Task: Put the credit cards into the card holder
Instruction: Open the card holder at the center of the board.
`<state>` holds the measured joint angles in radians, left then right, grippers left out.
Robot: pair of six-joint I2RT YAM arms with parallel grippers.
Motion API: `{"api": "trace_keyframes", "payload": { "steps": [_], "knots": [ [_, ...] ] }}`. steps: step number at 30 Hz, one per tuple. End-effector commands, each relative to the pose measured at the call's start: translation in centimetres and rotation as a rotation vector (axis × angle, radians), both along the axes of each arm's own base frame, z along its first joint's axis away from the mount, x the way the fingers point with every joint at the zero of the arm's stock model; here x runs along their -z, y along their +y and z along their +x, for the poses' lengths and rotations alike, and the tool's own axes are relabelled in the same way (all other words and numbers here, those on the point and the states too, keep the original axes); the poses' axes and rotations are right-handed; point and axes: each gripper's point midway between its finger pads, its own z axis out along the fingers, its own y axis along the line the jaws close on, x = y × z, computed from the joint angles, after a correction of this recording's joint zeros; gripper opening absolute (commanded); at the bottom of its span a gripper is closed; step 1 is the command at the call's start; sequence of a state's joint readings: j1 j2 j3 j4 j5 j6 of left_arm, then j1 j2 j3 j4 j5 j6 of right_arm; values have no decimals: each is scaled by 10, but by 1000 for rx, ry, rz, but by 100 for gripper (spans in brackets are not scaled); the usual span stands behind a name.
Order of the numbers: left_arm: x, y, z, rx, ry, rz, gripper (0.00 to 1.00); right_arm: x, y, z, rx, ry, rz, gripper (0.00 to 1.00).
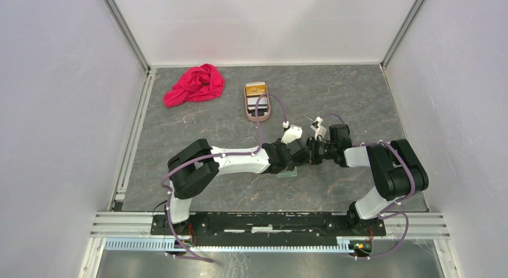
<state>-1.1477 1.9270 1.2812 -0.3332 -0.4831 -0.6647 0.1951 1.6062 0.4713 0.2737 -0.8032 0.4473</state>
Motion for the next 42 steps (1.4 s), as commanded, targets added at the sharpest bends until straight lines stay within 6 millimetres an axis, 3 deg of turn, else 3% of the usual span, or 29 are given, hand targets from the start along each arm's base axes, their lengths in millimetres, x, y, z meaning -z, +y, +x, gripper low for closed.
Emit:
{"api": "trace_keyframes", "payload": {
  "steps": [1,8,19,22,25,30,33,35,37,39,42],
  "knots": [
    [4,-7,0,5,17,25,46,12,-8,5,15,-18,-69,3],
    [13,19,-1,-76,26,173,45,12,-8,5,16,-15,-69,3],
    [11,27,-1,-98,21,194,5,11,-8,6,13,-20,-70,3],
    [0,30,5,-114,-13,182,2,11,-8,6,14,-21,-72,2],
    [-15,28,10,-119,-29,113,2,11,-9,6,15,-23,-74,3],
    [-32,25,8,-124,46,-171,2,10,-10,10,-5,-55,-96,2],
    [-41,34,6,-146,85,-298,2,7,-13,15,-59,-118,-130,3],
    [-45,41,3,-162,105,-372,2,3,-13,19,-101,-168,-146,13],
    [-45,47,-3,-169,121,-443,2,-3,-14,27,-143,-225,-166,40],
    [-52,47,-7,-161,123,-528,2,-9,-19,36,-172,-287,-212,58],
    [-67,44,-12,-129,125,-650,2,-26,-29,50,-211,-417,-301,76]
  ]
}}
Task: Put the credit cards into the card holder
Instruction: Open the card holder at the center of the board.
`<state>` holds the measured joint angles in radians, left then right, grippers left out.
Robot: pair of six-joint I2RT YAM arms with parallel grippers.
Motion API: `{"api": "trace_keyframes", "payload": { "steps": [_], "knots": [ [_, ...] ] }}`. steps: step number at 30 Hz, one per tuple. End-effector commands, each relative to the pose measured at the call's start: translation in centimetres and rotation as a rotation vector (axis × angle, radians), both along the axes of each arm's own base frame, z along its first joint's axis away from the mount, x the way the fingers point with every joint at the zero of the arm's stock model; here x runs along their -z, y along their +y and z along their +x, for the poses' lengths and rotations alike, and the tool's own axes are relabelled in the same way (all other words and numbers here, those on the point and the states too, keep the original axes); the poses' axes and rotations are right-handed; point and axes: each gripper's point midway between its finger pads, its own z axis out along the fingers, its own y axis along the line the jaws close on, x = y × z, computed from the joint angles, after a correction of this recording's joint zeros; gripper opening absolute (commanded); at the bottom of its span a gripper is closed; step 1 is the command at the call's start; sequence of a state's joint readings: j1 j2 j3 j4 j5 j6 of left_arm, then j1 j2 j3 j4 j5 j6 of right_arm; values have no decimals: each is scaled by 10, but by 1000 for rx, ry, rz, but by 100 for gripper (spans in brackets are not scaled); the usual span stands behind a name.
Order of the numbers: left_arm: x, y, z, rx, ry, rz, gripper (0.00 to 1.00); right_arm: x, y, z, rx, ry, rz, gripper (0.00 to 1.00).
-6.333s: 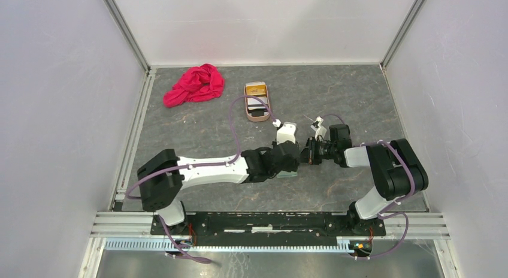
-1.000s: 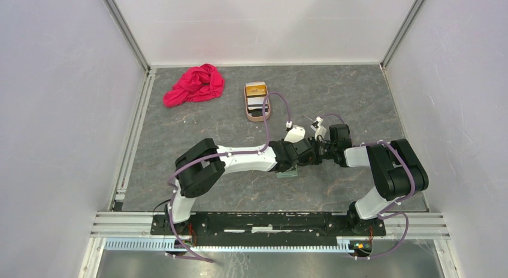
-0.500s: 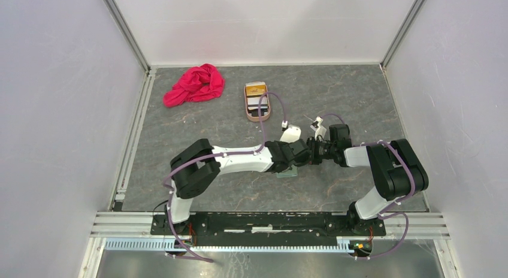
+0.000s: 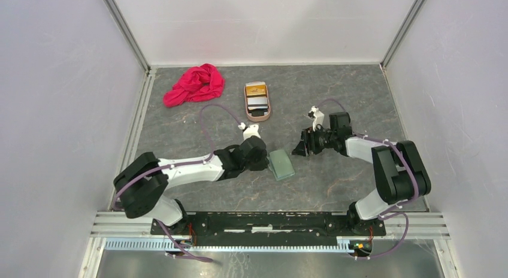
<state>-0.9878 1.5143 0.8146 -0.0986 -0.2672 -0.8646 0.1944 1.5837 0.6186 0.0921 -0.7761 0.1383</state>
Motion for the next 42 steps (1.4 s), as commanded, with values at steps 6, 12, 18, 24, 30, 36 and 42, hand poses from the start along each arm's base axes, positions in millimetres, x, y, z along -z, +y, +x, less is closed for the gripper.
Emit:
{"api": "trace_keyframes", "payload": {
  "steps": [6,12,18,24,30,36,42],
  "knots": [
    [-59,-38,-6,80,-37,-406,2,-51,10,-18,-362,-429,-44,82],
    [-79,-44,-7,110,-63,-524,2,-52,51,-56,-617,-552,-113,87],
    [-82,-36,-8,102,-62,-575,2,-47,53,-61,-641,-553,-128,94],
    [-81,-37,-9,115,-55,-576,2,-31,45,-40,-539,-503,-265,80],
    [-66,-29,-8,89,-29,-533,2,-32,28,-15,-400,-504,-353,56],
    [-49,-18,-9,67,7,-493,2,-40,25,-15,-386,-499,-284,81],
    [-43,-21,-15,101,39,-487,2,-51,42,-20,-438,-522,-181,88]
  ]
}}
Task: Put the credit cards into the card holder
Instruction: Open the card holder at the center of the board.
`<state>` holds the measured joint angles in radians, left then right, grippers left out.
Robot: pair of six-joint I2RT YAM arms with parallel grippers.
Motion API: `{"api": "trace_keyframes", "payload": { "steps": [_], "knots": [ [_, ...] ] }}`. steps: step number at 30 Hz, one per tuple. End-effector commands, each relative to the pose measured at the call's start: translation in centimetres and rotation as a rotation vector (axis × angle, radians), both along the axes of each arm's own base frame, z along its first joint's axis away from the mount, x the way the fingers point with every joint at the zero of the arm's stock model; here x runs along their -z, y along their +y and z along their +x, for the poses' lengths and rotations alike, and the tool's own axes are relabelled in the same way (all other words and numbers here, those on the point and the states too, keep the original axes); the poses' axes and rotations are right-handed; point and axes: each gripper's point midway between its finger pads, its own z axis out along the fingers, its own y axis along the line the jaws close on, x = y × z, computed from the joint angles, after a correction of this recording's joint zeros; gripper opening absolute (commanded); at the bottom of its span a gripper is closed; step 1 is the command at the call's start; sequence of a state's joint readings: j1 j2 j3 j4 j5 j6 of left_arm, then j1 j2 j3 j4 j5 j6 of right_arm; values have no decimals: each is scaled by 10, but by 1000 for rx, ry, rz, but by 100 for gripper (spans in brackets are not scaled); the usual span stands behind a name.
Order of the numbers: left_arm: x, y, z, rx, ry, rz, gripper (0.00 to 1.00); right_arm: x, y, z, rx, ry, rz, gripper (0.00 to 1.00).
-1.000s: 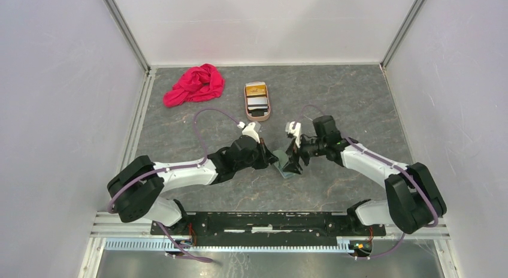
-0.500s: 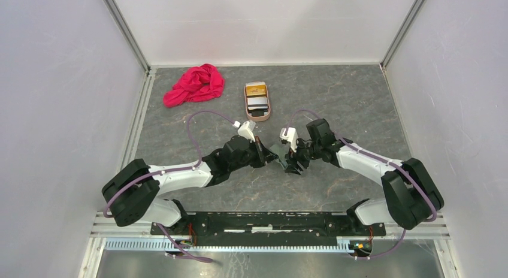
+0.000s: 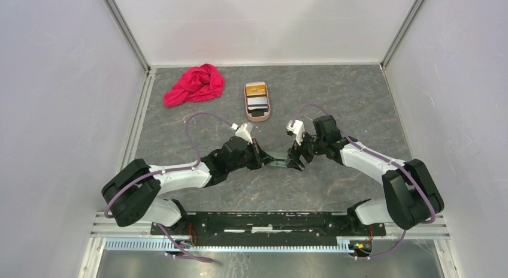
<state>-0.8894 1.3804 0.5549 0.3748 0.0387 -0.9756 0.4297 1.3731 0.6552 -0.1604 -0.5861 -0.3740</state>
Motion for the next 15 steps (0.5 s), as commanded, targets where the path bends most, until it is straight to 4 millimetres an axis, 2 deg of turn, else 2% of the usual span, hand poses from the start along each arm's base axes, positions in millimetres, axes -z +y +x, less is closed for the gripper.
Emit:
{"api": "trace_keyframes", "payload": {
  "steps": [1,5,8,11,15],
  "knots": [
    [-4,-5,-6,28,33,-40,2,-29,22,11,-61,-67,113,87],
    [0,-4,-10,41,46,-40,2,-19,33,5,-99,-48,84,84],
    [1,-5,-12,53,51,-42,2,-21,37,9,-77,-57,75,81],
    [0,-7,-15,71,54,-44,2,-22,34,18,-34,-75,53,76],
    [1,-10,-19,100,61,-46,2,-20,28,28,16,-89,15,63]
  ]
}}
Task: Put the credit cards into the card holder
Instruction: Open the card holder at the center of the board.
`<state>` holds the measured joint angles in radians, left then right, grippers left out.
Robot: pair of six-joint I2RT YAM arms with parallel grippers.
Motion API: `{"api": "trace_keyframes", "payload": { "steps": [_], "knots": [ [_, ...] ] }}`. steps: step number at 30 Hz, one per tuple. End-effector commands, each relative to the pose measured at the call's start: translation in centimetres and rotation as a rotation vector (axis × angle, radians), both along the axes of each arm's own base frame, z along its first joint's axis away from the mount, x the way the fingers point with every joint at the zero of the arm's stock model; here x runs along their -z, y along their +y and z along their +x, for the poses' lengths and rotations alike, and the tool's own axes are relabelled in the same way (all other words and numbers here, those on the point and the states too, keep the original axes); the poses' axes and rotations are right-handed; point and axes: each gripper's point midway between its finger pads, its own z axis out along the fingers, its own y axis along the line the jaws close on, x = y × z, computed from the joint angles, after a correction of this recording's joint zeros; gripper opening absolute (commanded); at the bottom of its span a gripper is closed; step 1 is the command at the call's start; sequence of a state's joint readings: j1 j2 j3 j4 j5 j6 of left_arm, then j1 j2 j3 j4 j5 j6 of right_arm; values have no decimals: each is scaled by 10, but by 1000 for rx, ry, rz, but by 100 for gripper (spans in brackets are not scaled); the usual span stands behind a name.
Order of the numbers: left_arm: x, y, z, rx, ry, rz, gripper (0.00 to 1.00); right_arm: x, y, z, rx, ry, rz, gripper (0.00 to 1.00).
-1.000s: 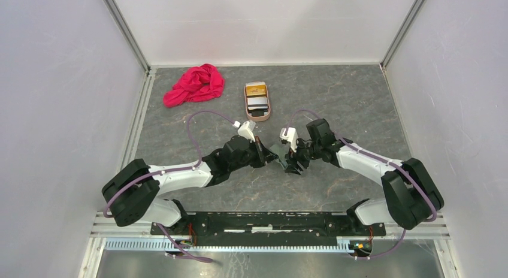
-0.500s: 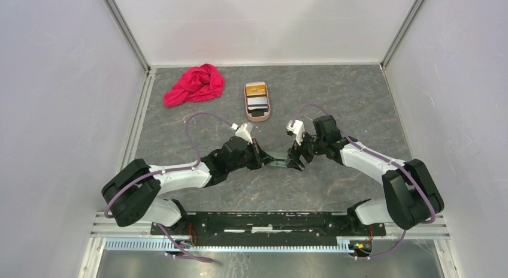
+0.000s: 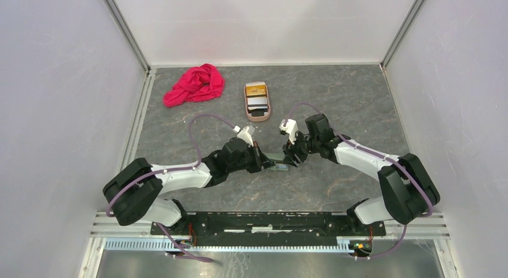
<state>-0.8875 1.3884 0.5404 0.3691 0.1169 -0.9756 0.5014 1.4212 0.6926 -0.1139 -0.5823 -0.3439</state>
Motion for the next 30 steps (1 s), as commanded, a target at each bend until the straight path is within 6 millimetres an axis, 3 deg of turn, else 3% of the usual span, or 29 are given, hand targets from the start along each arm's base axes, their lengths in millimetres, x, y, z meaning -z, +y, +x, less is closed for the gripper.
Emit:
{"api": "trace_keyframes", "payload": {
  "steps": [1,13,18,24,27,30],
  "knots": [
    [-7,-8,-5,37,21,-46,2,-16,1,30,80,-84,-9,59],
    [9,6,-18,59,59,23,2,-29,-18,42,165,-153,-33,0],
    [21,16,-5,8,88,116,2,-24,-49,33,240,-92,-27,0],
    [33,-7,12,54,107,164,2,11,-95,1,275,-30,-168,0],
    [51,-14,14,84,136,199,2,11,-118,10,351,-51,-259,0],
    [67,-13,9,97,172,230,2,5,-142,30,474,-91,-301,22]
  ]
}}
